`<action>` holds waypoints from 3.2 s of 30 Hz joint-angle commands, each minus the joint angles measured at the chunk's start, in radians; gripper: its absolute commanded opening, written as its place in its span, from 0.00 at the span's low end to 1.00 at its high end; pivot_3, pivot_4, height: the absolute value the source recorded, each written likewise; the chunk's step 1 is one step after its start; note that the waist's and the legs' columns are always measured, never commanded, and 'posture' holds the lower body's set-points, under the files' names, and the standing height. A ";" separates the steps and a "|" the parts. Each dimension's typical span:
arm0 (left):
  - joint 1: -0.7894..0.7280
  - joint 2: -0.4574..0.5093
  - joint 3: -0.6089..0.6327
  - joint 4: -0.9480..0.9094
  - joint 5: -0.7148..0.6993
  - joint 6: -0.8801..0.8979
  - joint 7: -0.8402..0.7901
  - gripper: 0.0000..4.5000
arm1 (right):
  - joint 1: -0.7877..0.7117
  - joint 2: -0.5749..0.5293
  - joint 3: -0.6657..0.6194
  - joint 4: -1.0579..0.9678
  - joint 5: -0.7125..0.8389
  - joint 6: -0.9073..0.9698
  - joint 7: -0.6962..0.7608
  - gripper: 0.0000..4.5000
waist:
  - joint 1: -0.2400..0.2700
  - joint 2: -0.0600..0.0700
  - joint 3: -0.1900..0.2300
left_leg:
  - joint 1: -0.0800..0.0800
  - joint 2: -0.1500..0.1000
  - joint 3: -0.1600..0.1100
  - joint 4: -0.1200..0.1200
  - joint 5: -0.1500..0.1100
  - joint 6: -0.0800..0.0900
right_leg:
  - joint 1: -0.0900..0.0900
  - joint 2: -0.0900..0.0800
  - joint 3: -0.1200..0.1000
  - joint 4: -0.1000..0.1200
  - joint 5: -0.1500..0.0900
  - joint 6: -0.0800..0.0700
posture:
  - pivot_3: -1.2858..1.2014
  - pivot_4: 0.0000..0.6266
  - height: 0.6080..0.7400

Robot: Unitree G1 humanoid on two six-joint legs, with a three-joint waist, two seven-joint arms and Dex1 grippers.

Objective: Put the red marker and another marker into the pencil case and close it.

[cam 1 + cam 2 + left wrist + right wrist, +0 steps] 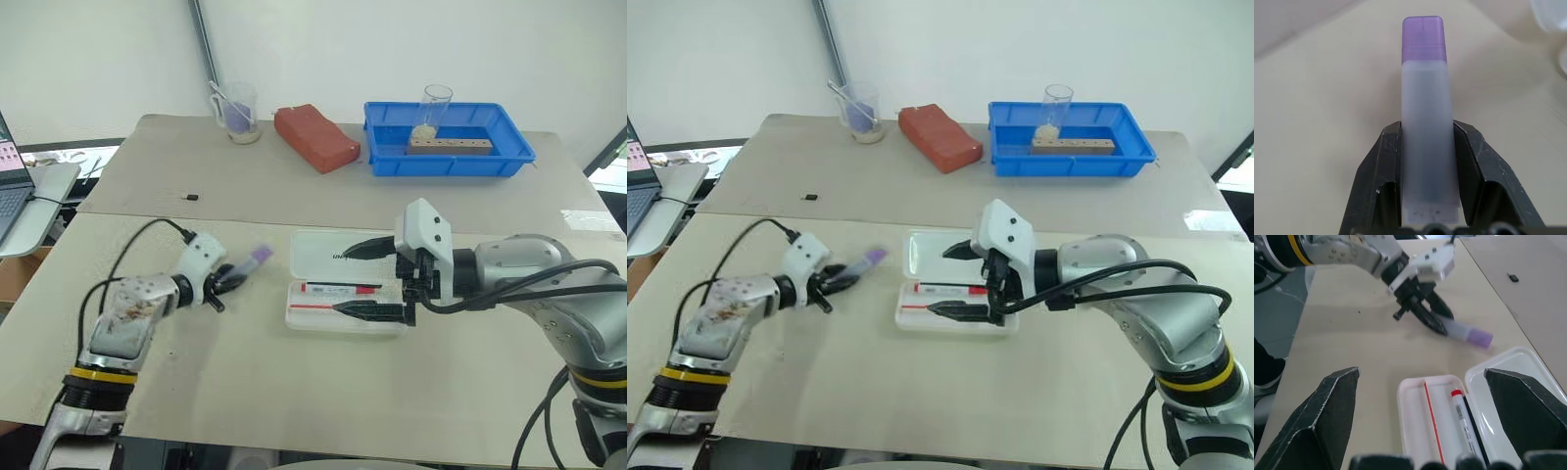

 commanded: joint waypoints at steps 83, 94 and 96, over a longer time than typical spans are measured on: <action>-0.295 -0.032 -0.182 -0.339 -0.275 -0.137 -0.454 1.00 | 0.230 -0.161 -0.068 0.747 -0.529 -0.430 0.201 0.13 | -0.015 0.010 0.004 | 0.008 -0.001 0.000 0.012 -0.004 0.006 | 0.018 0.002 0.003 -0.004 -0.004 0.008 | 0.52 0.24 1.00; -0.200 0.090 -0.235 -0.345 -0.241 -0.129 -0.537 1.00 | 0.165 -0.136 -0.024 0.302 -0.379 -0.258 0.276 0.05 | -0.021 0.012 0.005 | 0.008 -0.001 -0.001 0.011 -0.004 0.005 | 0.017 0.002 0.003 -0.004 -0.005 0.008 | 0.52 0.24 1.00; -0.180 0.104 -0.253 -0.350 -0.222 -0.147 -0.544 1.00 | 0.152 -0.116 0.021 0.253 -0.382 -0.244 0.276 0.05 | -0.015 0.012 0.005 | 0.008 0.000 -0.001 0.011 -0.004 0.005 | 0.016 0.002 0.003 -0.004 -0.005 0.008 | 0.52 0.24 1.00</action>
